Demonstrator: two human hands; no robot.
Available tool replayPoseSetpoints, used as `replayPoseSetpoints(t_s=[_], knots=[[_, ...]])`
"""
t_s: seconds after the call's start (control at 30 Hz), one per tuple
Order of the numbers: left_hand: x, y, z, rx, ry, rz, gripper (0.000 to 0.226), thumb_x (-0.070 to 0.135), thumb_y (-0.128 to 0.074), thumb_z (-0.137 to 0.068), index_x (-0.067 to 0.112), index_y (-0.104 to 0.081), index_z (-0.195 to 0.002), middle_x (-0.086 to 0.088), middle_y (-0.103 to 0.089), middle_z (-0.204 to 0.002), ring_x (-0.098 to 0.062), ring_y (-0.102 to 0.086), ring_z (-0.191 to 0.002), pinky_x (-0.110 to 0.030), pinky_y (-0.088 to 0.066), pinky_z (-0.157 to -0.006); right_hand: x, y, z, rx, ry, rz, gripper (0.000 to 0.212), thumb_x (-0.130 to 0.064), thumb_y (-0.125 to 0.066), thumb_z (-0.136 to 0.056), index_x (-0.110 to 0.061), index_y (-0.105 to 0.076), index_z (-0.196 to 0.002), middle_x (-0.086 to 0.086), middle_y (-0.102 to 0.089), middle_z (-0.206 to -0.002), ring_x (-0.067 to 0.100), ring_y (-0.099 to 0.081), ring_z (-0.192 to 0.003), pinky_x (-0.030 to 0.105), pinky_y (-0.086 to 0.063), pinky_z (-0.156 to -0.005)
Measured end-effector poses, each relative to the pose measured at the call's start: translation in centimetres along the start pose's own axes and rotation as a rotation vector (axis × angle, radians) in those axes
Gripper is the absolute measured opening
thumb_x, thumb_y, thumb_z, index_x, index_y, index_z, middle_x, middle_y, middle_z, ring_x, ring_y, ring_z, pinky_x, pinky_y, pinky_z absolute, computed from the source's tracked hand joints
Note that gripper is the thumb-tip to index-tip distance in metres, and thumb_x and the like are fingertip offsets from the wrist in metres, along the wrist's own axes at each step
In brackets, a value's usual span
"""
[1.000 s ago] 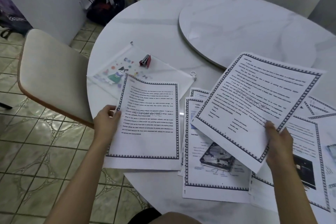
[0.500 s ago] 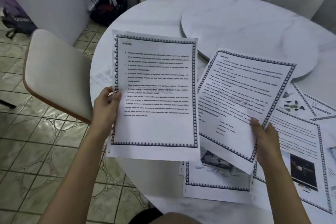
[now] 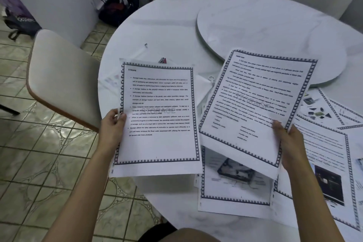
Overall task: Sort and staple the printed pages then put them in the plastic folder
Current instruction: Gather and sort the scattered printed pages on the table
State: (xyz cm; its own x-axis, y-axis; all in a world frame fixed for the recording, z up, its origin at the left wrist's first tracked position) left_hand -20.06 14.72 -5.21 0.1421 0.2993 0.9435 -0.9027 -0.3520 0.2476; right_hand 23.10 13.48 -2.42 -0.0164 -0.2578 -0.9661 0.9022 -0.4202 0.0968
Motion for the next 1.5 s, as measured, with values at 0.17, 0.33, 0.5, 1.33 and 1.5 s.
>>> replayPoseSetpoints(t_s=[0.17,0.33,0.5,1.33,1.5], knots=[[-2.4,0.2,-0.1,0.042,0.018,-0.25,0.026,0.013,-0.047,-0.095,0.001,-0.054,-0.117,-0.018,-0.063,-0.109,-0.029,-0.06,-0.097,-0.034,-0.045,-0.079,1.3,2.6,-1.5,0.102,-0.024,0.06,0.038,-0.019,-0.049,-0.096,-0.005,-0.047,-0.132,0.009,-0.057,-0.118,0.023,-0.056,-0.101,0.032,-0.043,-0.092],[-1.7,0.1,-0.3,0.137,-0.043,-0.359,0.032,0.009,-0.052,-0.092,0.002,-0.05,-0.124,-0.022,-0.06,-0.113,-0.033,-0.057,-0.102,-0.031,-0.039,-0.08,2.7,4.8,-1.7,0.164,-0.06,0.086,0.037,-0.02,-0.051,-0.095,-0.007,-0.049,-0.129,0.009,-0.057,-0.114,0.023,-0.058,-0.094,0.035,-0.042,-0.093],[0.3,0.1,0.1,0.267,-0.157,-0.394,0.041,0.01,-0.058,-0.089,0.007,-0.047,-0.128,-0.018,-0.051,-0.121,-0.032,-0.05,-0.109,-0.04,-0.044,-0.091,2.9,7.6,-1.5,0.213,-0.088,0.153,0.041,-0.025,-0.054,-0.094,-0.008,-0.048,-0.131,0.01,-0.056,-0.123,0.025,-0.054,-0.108,0.039,-0.042,-0.096],[3.4,-19.5,6.5,-0.477,0.206,-0.579,0.044,0.017,-0.046,-0.095,-0.005,-0.038,-0.132,-0.021,-0.05,-0.13,-0.033,-0.051,-0.117,-0.034,-0.043,-0.096,6.4,12.4,-0.6,0.082,-0.181,0.113,0.045,-0.023,-0.052,-0.094,-0.006,-0.045,-0.135,0.009,-0.054,-0.128,0.023,-0.052,-0.109,0.035,-0.038,-0.096],[3.6,-19.5,6.7,-0.483,0.217,-0.525,0.019,0.009,-0.056,-0.087,0.011,-0.052,-0.069,-0.011,-0.054,-0.075,-0.022,-0.05,-0.071,-0.028,-0.037,-0.068,6.5,12.5,-0.8,0.066,-0.163,0.094,0.043,-0.021,-0.051,-0.094,-0.005,-0.046,-0.133,0.008,-0.056,-0.122,0.022,-0.053,-0.106,0.033,-0.038,-0.094]])
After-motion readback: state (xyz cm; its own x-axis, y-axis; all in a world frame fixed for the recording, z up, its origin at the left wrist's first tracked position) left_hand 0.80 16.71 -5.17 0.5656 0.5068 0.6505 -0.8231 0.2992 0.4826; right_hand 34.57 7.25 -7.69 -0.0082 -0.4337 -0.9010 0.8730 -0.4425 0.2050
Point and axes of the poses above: each hand's wrist, its own z-axis away from the middle knuckle, its own y-axis out of the back of the hand, x = y × z, the point moved 5 cm from there along -z, towards the middle knuckle
